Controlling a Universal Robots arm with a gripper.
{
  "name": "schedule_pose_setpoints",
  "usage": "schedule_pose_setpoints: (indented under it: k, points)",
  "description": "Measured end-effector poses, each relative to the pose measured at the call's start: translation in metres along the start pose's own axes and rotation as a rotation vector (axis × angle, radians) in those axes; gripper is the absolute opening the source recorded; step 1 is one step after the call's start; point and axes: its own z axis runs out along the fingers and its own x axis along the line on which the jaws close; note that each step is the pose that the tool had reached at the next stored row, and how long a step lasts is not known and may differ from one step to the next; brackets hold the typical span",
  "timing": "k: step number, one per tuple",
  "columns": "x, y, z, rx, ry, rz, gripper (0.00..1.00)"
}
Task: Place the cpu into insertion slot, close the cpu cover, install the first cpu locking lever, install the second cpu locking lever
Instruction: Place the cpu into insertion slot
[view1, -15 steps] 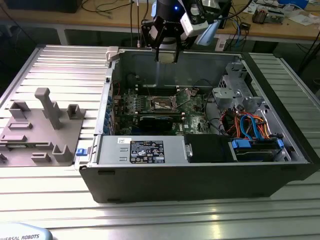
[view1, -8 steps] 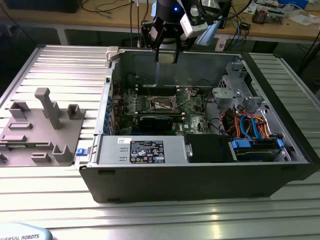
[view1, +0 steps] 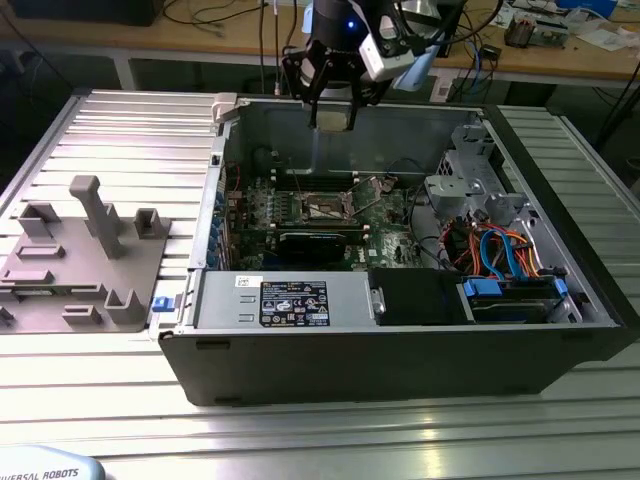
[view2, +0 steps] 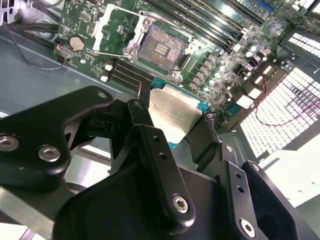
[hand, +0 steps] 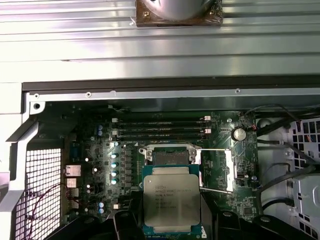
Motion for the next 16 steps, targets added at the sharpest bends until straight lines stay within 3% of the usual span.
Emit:
schedule_pose_setpoints:
  k: [12, 16]
  points:
    - [-0.0001, -0.0006, 0.0071, 0.0004, 0.0000, 0.000, 0.54]
    - [-0.0001, -0.0008, 0.0085, 0.0155, -0.0004, 0.000, 0.54]
